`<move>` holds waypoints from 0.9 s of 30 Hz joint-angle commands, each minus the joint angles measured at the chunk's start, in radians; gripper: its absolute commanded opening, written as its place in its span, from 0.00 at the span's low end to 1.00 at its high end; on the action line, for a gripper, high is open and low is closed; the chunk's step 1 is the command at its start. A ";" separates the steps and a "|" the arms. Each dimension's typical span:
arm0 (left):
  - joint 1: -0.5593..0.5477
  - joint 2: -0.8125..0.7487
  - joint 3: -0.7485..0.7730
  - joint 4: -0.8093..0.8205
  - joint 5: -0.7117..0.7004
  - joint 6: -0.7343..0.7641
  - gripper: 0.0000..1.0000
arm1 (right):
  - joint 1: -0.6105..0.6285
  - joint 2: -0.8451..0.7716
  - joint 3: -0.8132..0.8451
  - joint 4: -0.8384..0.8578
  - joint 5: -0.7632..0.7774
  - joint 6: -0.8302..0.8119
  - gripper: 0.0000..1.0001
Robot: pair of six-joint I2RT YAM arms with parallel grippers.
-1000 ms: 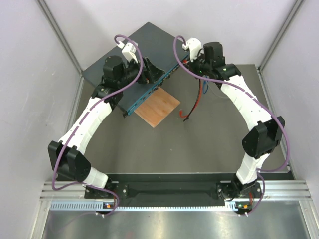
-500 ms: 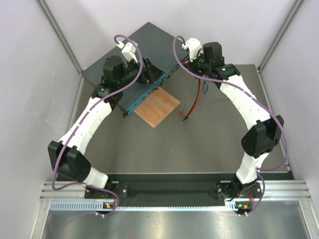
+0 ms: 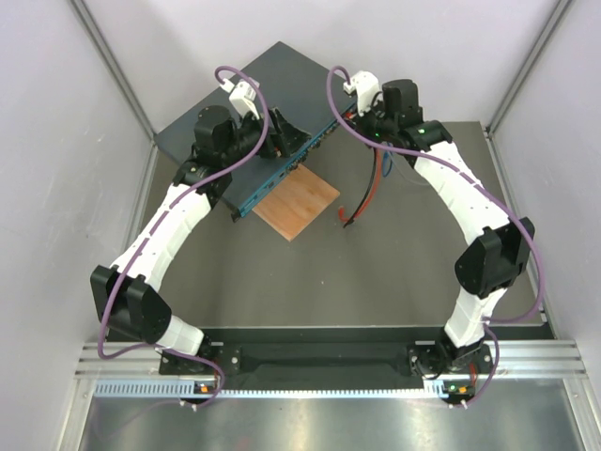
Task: Insert the plug into the switch port
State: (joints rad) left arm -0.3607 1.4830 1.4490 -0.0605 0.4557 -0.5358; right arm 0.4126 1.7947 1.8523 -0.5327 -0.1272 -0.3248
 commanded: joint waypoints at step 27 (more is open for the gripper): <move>0.005 -0.010 -0.007 0.085 0.018 -0.020 0.86 | 0.014 -0.066 0.013 0.088 -0.023 0.035 0.00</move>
State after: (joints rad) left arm -0.3607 1.4830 1.4471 -0.0448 0.4564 -0.5510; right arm 0.4126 1.7855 1.8507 -0.5217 -0.1333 -0.3092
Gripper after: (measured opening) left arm 0.856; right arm 0.032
